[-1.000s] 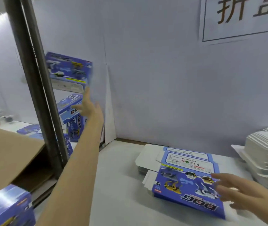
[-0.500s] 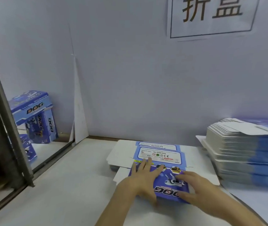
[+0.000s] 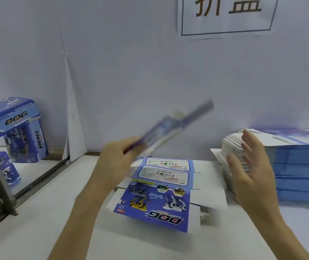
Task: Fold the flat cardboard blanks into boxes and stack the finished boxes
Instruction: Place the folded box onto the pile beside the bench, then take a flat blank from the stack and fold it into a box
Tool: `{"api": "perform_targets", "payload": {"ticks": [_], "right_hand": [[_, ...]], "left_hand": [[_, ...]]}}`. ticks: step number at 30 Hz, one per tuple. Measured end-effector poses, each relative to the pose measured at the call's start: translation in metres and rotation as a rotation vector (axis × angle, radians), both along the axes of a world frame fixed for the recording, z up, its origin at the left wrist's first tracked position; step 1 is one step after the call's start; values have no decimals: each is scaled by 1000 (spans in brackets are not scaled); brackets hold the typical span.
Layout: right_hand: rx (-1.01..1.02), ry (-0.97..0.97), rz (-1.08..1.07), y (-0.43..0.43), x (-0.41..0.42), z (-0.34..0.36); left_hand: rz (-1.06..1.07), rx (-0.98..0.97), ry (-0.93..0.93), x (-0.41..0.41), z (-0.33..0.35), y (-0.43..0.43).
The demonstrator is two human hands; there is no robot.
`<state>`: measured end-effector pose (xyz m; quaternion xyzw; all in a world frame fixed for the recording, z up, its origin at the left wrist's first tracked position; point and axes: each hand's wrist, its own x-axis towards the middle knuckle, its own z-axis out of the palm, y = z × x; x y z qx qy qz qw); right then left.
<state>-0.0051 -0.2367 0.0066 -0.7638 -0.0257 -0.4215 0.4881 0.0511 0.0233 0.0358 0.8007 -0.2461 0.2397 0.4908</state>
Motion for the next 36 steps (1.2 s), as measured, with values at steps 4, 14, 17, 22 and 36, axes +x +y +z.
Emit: {"api": "perform_targets", "payload": {"ticks": [4, 14, 17, 22, 36], "right_hand": [[75, 92, 160, 6, -4, 3], [214, -9, 367, 11, -21, 20], [215, -26, 343, 12, -22, 22], [157, -11, 323, 15, -21, 20], [205, 149, 347, 12, -4, 7]], "left_hand": [[22, -486, -46, -10, 12, -11], [-166, -443, 106, -30, 6, -50], [-172, -392, 92, -34, 5, -57], [-189, -351, 159, -36, 2, -59], [-499, -749, 666, -29, -14, -73]]}}
